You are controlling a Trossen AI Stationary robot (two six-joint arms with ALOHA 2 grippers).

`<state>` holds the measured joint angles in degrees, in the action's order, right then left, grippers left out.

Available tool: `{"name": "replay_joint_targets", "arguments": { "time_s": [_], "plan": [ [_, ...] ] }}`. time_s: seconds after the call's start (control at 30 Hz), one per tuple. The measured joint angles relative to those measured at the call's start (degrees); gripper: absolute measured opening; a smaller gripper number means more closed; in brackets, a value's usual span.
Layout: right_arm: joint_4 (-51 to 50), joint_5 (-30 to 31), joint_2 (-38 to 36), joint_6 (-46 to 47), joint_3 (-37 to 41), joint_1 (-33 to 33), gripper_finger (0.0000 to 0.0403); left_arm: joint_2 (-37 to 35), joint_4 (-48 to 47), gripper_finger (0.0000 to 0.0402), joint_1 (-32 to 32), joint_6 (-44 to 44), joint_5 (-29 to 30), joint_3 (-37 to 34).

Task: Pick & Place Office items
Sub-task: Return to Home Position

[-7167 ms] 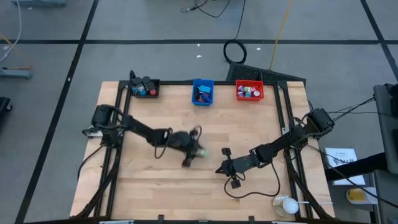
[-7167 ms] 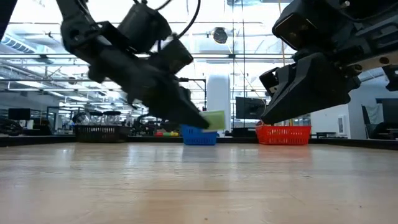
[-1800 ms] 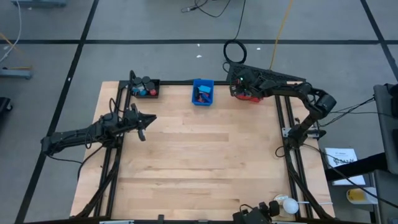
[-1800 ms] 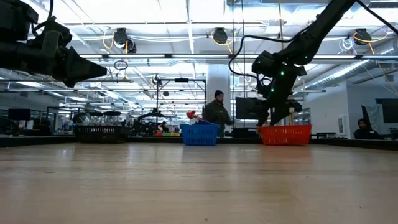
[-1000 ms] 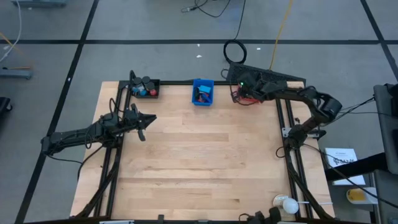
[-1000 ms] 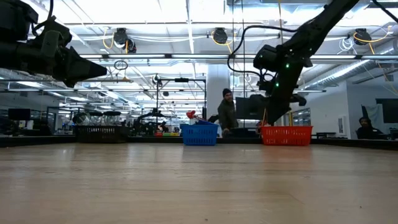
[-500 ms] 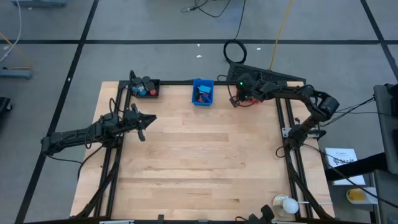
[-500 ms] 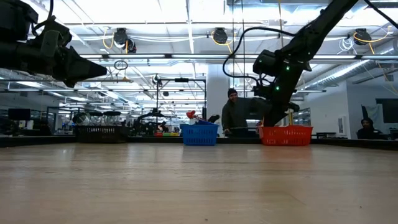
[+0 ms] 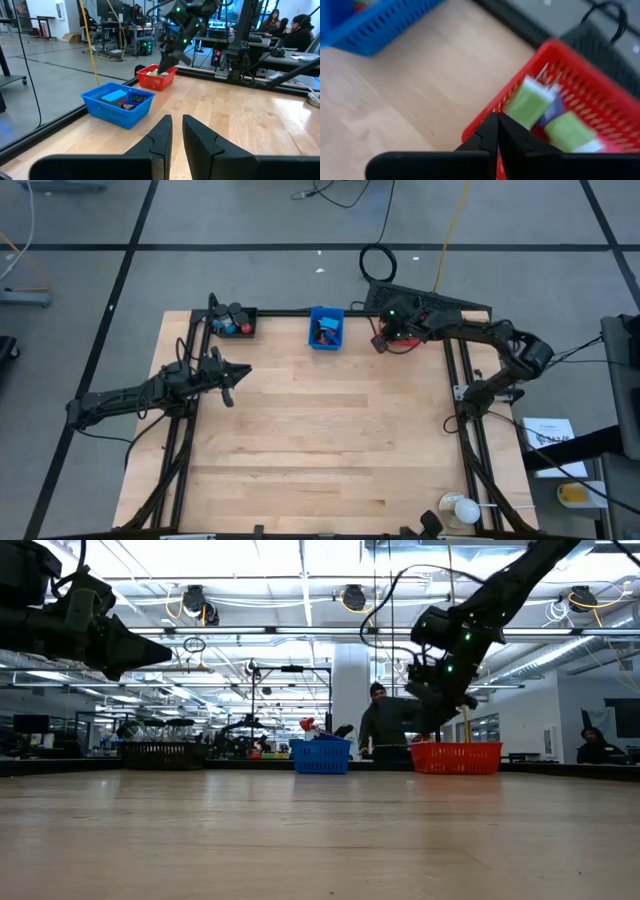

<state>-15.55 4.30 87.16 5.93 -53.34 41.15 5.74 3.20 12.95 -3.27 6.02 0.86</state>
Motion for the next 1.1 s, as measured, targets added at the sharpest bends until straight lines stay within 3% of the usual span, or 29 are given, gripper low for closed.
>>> {"name": "replay_joint_targets", "arguments": {
  "time_s": [0.2, 0.3, 0.47, 0.6, 1.1],
  "plan": [
    [1.0, -1.7, -6.9, -6.2, 0.0, -0.8, 0.0001, 0.0, 0.0, 0.0049, 0.0, 0.0, 0.0, 0.0],
    [5.1, -9.5, -11.1, -12.4, 2.3, -2.1, 0.0001, 0.0, 0.0, 0.0049, 0.0, 0.0, 0.0, 0.0],
    [20.4, -25.2, -19.4, -17.1, 12.3, -3.4, 0.0001, 0.0, 0.0, 0.0049, 0.0, 0.0, 0.0, 0.0],
    [29.6, -31.6, -28.4, -17.2, 21.5, -3.4, 0.0000, 0.0, 0.0, 0.0049, 0.0, 0.0, -0.1, 0.0],
    [39.0, -29.9, -64.9, -6.7, 48.2, -3.3, 0.0000, 0.0, 0.0, 0.0049, 0.0, 0.0, -0.1, 0.0]
  ]
}}
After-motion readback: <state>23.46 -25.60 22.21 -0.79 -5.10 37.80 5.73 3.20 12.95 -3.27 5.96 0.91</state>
